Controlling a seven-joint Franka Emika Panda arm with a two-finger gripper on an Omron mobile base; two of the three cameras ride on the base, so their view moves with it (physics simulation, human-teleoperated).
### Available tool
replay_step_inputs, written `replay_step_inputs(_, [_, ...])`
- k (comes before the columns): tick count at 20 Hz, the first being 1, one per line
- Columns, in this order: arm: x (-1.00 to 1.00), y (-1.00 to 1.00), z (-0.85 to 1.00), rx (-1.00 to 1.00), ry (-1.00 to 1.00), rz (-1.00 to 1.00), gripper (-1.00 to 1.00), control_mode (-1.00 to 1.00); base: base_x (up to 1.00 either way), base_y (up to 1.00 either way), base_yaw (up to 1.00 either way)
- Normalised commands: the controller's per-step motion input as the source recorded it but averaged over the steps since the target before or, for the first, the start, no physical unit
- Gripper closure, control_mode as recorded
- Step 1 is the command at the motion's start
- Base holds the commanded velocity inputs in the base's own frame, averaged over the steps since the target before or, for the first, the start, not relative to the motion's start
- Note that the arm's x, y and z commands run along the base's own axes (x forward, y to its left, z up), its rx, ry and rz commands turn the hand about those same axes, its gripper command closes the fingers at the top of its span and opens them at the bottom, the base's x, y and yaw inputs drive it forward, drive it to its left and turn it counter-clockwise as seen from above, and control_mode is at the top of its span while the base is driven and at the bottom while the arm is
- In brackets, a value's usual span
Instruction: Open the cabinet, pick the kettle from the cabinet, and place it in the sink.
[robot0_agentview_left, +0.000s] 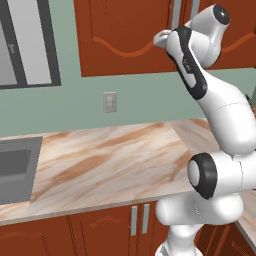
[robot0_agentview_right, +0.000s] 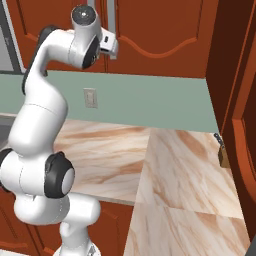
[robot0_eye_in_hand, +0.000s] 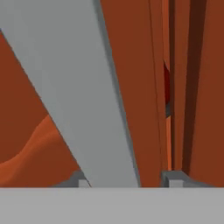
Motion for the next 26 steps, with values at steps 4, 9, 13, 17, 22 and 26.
replay_step_inputs(4, [0.02,0.52,-0.02,0.00,0.00,0.00,1.00,-1.00,0.00,0.00,0.00])
replay_step_inputs(9, [-0.10,0.57,0.00,-0.01,0.00,0.01,1.00,-1.00,0.00,0.00,0.00])
replay_step_inputs(13, [-0.31,0.53,0.00,0.00,0.00,0.09,1.00,-1.00,0.00,0.00,0.00])
replay_step_inputs(17, [-0.43,0.50,0.02,-0.03,0.00,0.12,1.00,-1.00,0.00,0.00,0.00])
replay_step_inputs(22, [-0.54,0.47,0.02,-0.06,-0.05,0.12,1.00,-1.00,0.00,0.00,0.00])
replay_step_inputs(26, [-0.58,0.47,0.03,-0.08,-0.09,0.08,1.00,-1.00,0.00,0.00,0.00])
